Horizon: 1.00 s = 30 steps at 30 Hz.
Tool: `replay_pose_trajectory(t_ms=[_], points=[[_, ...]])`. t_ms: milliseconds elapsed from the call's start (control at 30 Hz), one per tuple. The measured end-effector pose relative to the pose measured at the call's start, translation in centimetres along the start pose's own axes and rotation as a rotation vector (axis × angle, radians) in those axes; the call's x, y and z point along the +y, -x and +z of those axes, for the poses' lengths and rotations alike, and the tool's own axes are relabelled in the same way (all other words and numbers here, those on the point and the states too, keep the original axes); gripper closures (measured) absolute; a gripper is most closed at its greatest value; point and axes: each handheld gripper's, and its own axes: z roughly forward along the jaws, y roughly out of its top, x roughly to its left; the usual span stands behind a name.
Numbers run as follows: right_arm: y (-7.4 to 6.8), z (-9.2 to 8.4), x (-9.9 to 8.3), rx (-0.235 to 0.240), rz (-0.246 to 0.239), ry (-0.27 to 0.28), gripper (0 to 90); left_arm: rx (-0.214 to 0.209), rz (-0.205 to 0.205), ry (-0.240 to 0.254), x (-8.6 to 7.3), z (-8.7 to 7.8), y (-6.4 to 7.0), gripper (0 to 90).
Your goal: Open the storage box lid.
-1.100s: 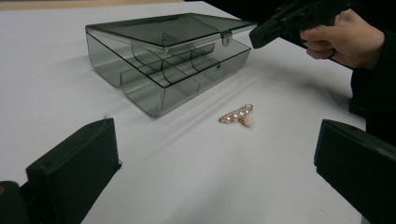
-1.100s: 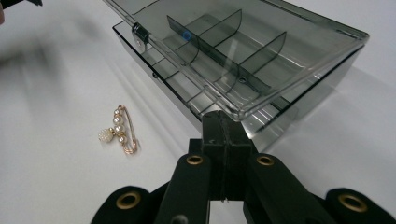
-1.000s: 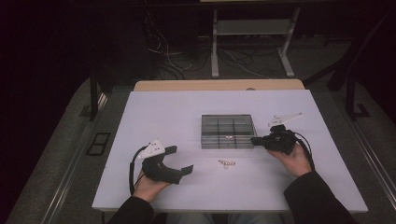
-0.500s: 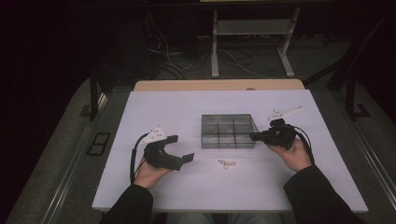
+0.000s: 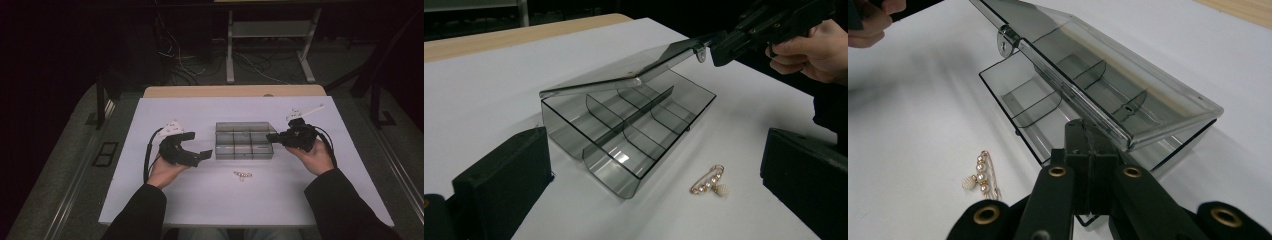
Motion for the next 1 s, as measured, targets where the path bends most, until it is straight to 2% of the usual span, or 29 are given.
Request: replay_pose_trajectory(t_ms=[467, 667, 1000], points=[[0.3, 0.1, 1.3, 0.005, -0.007, -0.006, 89.3, -0.002, 0.009, 0.011, 2.0, 1.2, -0.9, 0.0], [0.5, 0.0, 1.9, 0.005, -0.009, -0.002, 89.3, -0.006, 0.015, 0.0, 2.9, 2.1, -1.3, 0.0], [1.1, -0.1, 2.4, 0.006, -0.008, -0.001, 89.3, 0.0, 0.017, -0.007, 3.7, 3.0, -2.4, 0.0]])
